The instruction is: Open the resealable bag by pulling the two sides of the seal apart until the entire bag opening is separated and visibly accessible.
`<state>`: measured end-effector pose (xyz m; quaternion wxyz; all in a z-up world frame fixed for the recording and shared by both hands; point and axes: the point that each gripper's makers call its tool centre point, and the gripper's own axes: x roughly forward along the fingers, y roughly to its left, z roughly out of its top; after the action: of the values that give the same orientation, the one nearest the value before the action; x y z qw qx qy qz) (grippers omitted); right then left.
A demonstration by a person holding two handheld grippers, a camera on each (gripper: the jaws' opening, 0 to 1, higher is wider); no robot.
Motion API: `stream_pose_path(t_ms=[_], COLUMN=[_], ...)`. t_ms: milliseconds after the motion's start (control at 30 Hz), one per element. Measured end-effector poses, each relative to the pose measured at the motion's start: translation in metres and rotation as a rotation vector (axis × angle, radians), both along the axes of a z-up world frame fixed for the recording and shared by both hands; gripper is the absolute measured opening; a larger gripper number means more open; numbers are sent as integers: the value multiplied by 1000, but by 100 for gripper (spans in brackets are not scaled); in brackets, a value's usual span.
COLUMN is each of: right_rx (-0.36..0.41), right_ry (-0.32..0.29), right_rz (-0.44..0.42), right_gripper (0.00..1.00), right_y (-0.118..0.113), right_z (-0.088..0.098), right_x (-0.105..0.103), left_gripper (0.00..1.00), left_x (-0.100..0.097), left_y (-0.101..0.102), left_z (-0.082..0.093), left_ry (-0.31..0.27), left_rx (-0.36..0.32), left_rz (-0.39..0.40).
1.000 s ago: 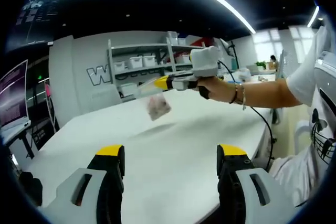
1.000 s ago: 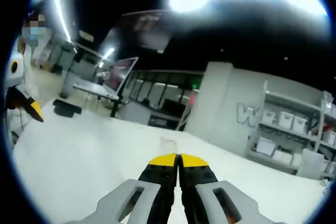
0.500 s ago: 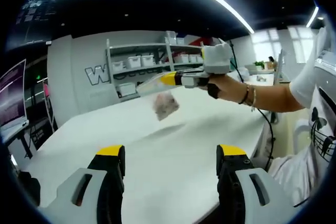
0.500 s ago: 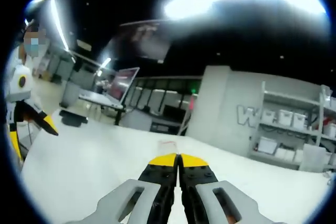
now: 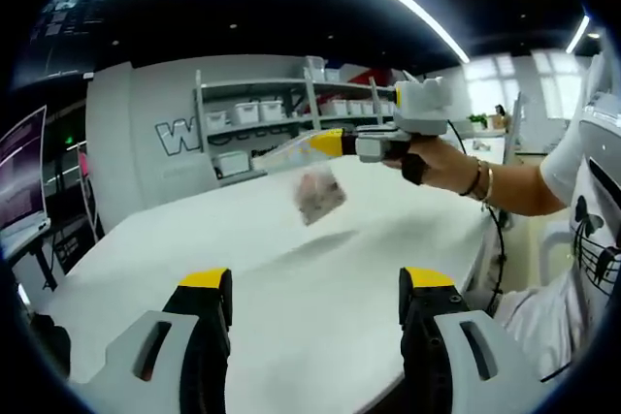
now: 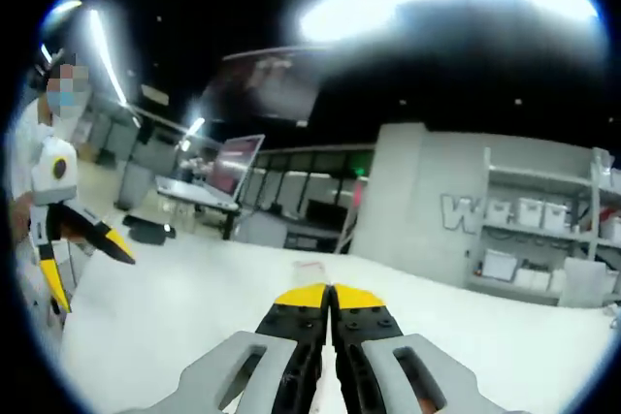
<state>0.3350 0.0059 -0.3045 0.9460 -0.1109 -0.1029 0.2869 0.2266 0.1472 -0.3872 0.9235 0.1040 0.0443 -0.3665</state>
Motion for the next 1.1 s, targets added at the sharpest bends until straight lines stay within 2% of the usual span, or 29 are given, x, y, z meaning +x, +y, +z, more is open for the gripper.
stream_pose_path(t_ms=[300,833,1100], right_rx=[55,67,76], right_ry=[-8,-8,2], right_rz=[9,61,70], right_gripper=[0,0,0], right_y=[-2,9,7], right_z=[4,4,1], right_x=[-18,-46,-55], left_gripper=[69,68,67], left_x=[0,1,1], left_y=[0,1,1], left_z=[-1,-4,-5], left_ry=[4,7,9], left_rx=[3,10,17], left_rz=[0,1,-2])
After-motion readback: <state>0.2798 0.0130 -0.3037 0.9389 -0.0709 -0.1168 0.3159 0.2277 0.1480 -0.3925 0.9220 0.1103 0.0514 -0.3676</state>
